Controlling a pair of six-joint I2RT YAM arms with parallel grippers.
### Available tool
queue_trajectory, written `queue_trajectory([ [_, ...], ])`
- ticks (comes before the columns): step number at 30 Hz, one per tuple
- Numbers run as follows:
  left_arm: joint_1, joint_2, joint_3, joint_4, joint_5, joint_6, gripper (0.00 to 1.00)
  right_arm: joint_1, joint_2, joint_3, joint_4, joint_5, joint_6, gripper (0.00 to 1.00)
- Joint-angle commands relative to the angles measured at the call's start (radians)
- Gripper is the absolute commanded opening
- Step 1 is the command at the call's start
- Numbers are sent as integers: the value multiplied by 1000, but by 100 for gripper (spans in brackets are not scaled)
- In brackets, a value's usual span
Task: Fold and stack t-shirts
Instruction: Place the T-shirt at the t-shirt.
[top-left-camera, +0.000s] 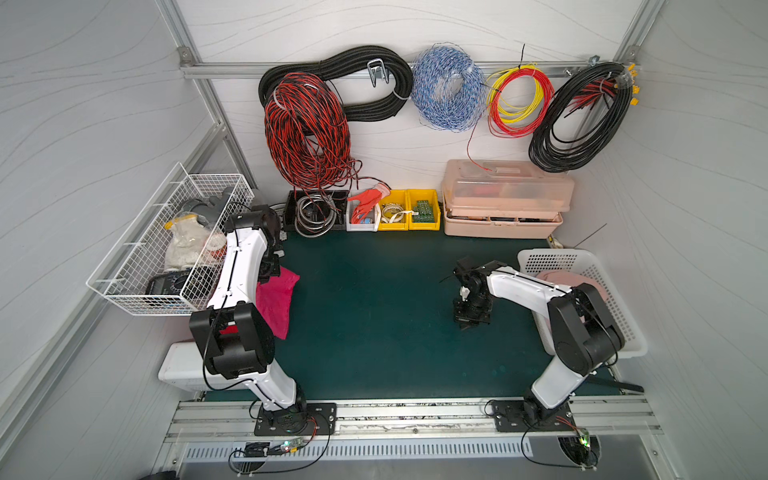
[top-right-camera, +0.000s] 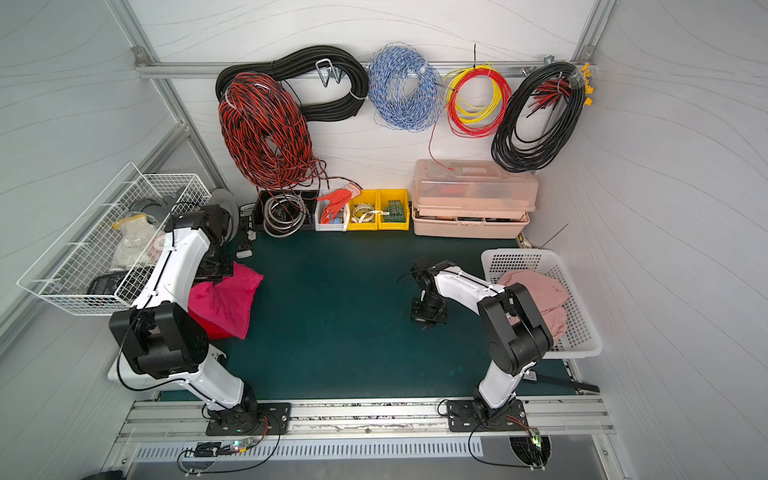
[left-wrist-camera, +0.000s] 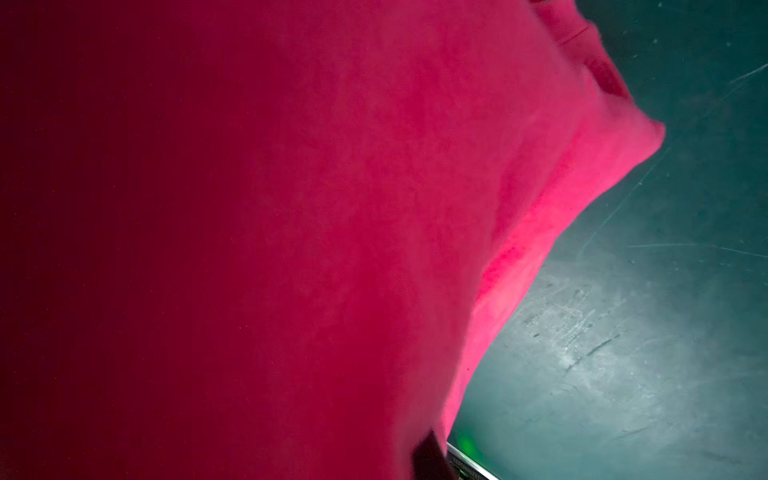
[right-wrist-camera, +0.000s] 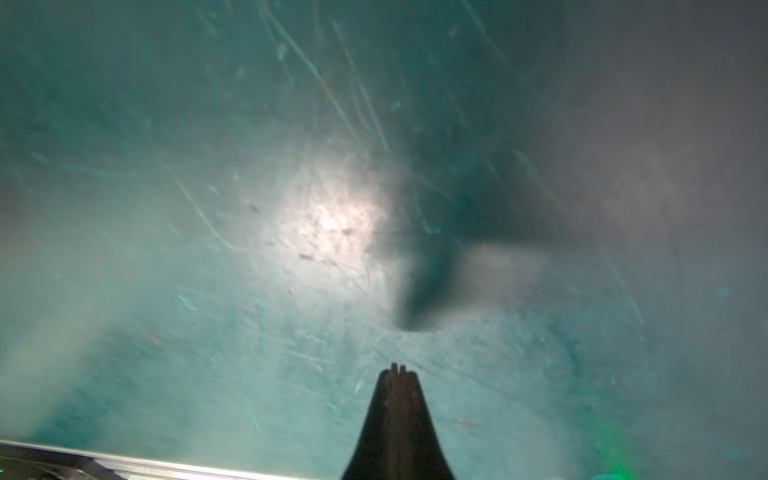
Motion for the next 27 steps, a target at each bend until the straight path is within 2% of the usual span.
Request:
queue_trajectory([
  [1,26,18,-23,34,-13,3,0,-8,-36,-8,-60,29,-19,0],
  [6,89,33,-57,75,23,7,0,-19,-31,-27,-66,35,-28,0],
  [13,169,111,-44,103,61,11,0,-47,5,-14,-87,52,-53,0],
  [23,309,143,-42,124,122,-10,0,-89,68,11,-99,63,-91,0],
  [24,313,148,-35,120,117,-16,8,-91,76,14,-97,63,-91,0],
  [26,314,160,-17,112,91,-28,35,-91,92,17,-92,57,-93,0],
  [27,314,161,-11,113,82,-35,55,-91,100,17,-90,55,-94,0],
])
